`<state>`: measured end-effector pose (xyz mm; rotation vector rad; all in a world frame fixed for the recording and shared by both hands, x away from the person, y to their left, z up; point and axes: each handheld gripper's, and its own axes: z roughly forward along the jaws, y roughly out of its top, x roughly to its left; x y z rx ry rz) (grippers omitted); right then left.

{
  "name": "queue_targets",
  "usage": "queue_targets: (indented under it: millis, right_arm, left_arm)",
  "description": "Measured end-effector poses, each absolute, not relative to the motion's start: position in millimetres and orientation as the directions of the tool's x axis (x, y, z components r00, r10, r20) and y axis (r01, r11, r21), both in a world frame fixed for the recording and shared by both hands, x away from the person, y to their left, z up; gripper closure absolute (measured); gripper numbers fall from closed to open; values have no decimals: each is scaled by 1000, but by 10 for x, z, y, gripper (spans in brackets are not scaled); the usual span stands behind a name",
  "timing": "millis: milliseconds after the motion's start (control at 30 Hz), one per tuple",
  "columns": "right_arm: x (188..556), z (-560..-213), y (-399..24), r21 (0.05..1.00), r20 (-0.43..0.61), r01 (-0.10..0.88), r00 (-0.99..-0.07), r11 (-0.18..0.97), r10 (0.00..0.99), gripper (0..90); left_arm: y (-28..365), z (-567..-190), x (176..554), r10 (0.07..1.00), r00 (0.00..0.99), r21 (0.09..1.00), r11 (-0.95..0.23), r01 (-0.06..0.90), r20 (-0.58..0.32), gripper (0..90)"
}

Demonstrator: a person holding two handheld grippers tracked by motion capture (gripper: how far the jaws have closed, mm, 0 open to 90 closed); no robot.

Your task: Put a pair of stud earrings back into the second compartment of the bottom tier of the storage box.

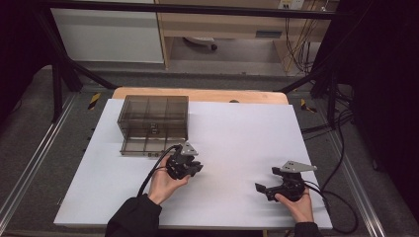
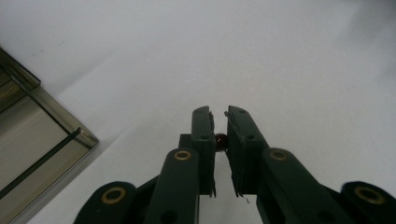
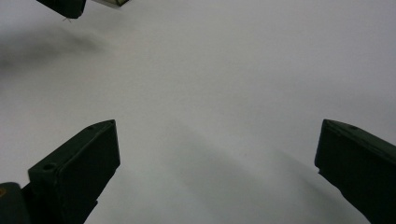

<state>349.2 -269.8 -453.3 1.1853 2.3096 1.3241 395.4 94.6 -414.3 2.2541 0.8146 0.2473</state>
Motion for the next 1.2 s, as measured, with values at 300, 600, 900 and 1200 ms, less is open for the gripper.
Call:
queue_targets:
  millis: [300, 600, 900, 1200]
  right_arm:
    - [3492, -4533, -2700, 802, 185, 534, -647, 267, 740, 7]
    - [3492, -4534, -2699, 803, 185, 534, -647, 266, 740, 7]
    - [3492, -4533, -2700, 804, 184, 533, -646, 264, 741, 7]
    - [3490, -4532, -2699, 804, 186, 534, -644, 262, 742, 7]
  left_arm:
    - [1103, -4054, 3939, 627, 777, 690, -536, 487, -61, 810]
    - [1274, -3969, 3951, 642, 765, 689, -531, 493, -53, 809]
    - [1440, -3864, 3978, 658, 752, 695, -522, 495, -41, 810]
    - [1624, -3780, 4042, 679, 733, 696, -513, 503, -29, 810]
